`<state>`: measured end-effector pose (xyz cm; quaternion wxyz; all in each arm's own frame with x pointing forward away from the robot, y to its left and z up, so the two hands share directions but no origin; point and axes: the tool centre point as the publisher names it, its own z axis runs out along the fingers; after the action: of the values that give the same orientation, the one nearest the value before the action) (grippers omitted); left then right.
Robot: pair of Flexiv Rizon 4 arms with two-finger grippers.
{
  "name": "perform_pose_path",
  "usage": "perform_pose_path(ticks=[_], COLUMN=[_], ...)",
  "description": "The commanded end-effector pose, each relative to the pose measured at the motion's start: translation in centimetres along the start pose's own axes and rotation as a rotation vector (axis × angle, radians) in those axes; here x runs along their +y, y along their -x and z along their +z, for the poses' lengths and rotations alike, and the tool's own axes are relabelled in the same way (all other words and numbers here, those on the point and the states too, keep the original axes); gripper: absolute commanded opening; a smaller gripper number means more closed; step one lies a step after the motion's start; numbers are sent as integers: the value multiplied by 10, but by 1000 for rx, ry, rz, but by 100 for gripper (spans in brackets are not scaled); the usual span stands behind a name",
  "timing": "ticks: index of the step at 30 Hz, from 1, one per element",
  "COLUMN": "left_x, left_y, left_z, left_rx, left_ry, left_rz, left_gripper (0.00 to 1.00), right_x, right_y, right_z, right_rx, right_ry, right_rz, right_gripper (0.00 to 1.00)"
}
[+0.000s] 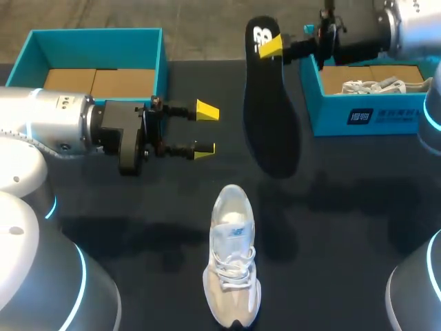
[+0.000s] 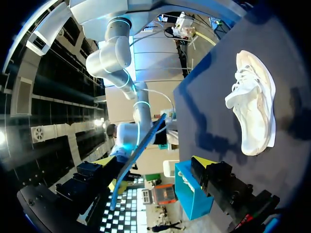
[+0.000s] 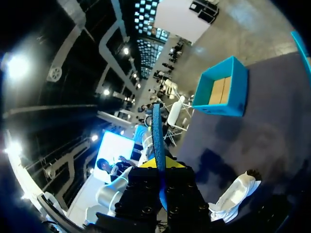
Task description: Take the shoe out of the shoebox, open the shoe tongue, remove and reinsert the insole, then place the shoe into the shoebox
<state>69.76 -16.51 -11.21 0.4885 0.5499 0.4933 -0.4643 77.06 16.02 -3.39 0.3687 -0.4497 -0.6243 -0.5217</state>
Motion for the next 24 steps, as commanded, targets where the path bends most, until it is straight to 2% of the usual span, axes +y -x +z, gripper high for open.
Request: perform_pose_path(ticks=[1, 6, 13, 24], left_x=[-1, -1, -1, 5], left_y=[-1, -1, -1, -3], left_z=[1, 1, 1, 8], left_rx=[-1, -1, -1, -41], left_ry=[4, 4, 4, -18], left_rz=[2, 2, 2, 31], left_gripper=[100, 100, 100, 100], right_x=[-18, -18, -9, -4], right_y=[7, 15, 21, 27], right_z=[3, 5, 10, 14], right_rx=[-2, 20, -14, -8], right_ry=[102, 136, 136, 88], right_rz=[56, 107, 179, 257], right_gripper=[0, 0, 0, 0])
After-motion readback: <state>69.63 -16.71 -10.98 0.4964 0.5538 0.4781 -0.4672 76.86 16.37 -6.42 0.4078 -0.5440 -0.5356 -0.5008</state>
